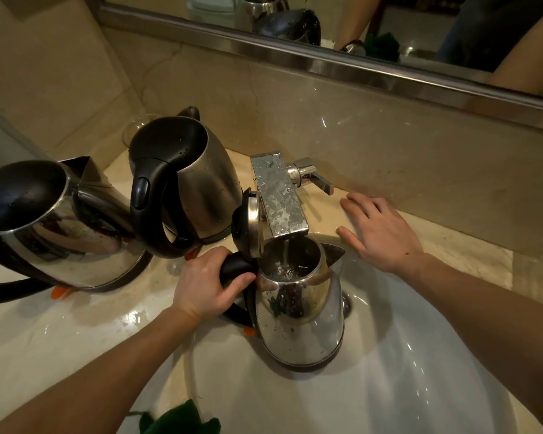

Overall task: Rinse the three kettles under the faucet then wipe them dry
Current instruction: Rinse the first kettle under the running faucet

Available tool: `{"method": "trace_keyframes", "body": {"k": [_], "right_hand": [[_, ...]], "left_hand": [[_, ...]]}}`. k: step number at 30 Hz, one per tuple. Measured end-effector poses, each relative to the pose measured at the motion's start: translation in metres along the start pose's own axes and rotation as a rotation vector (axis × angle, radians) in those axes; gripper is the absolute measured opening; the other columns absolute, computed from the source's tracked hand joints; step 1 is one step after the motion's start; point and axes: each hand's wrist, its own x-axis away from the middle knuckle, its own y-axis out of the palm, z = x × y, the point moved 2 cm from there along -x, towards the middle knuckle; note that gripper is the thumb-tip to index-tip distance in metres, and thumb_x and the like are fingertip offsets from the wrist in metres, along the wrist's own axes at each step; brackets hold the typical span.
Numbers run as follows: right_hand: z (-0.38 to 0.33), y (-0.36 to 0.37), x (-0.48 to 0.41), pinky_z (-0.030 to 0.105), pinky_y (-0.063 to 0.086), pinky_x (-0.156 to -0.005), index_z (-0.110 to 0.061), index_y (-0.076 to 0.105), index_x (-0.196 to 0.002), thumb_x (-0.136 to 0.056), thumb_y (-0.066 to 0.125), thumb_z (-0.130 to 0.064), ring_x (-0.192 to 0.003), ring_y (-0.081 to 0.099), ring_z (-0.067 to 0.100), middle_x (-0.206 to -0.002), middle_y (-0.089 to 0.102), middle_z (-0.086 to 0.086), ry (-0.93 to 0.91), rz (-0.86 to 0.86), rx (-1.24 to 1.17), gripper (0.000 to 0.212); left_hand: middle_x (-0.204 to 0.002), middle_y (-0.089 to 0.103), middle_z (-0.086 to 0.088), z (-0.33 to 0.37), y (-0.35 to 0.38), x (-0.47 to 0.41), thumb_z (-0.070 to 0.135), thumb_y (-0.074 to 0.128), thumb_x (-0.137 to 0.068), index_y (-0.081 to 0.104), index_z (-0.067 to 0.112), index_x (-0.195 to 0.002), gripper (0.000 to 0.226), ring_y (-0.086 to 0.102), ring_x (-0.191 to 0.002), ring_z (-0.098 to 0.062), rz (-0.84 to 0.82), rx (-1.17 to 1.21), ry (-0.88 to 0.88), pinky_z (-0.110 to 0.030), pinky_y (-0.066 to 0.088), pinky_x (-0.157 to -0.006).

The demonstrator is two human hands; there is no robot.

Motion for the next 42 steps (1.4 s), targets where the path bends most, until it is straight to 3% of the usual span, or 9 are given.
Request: {"method": "trace_keyframes", "body": {"k": [9, 42], "right_hand": [[0.0009, 0.0018, -0.0009, 0.038, 0.029, -0.110, -0.020, 0.032, -0.149, -0.099, 0.028, -0.057, -0.131, 0.034, 0.024, -0.153, 0.033, 0.001, 0.000, 0.000, 0.003, 0.063], [0.0025, 0.0050, -0.0015, 0.039, 0.032, -0.109, -0.019, 0.033, -0.148, -0.099, 0.028, -0.058, -0.128, 0.035, 0.025, -0.152, 0.034, 0.001, 0.003, 0.008, 0.019, 0.063]], "left_hand": [[-0.068, 0.060, -0.001, -0.0015, -0.0004, 0.0004, 0.069, 0.030, -0.089, 0.062, 0.011, -0.081, 0.066, 0.057, -0.058, -0.019, 0.021, -0.080, 0.042, -0.029, 0.047, -0.053], [-0.079, 0.063, -0.005, -0.0007, 0.0013, -0.0017, 0.076, 0.026, -0.085, 0.062, 0.011, -0.091, 0.075, 0.059, -0.071, -0.022, -0.061, -0.031, -0.100, -0.033, 0.049, -0.063]]}}
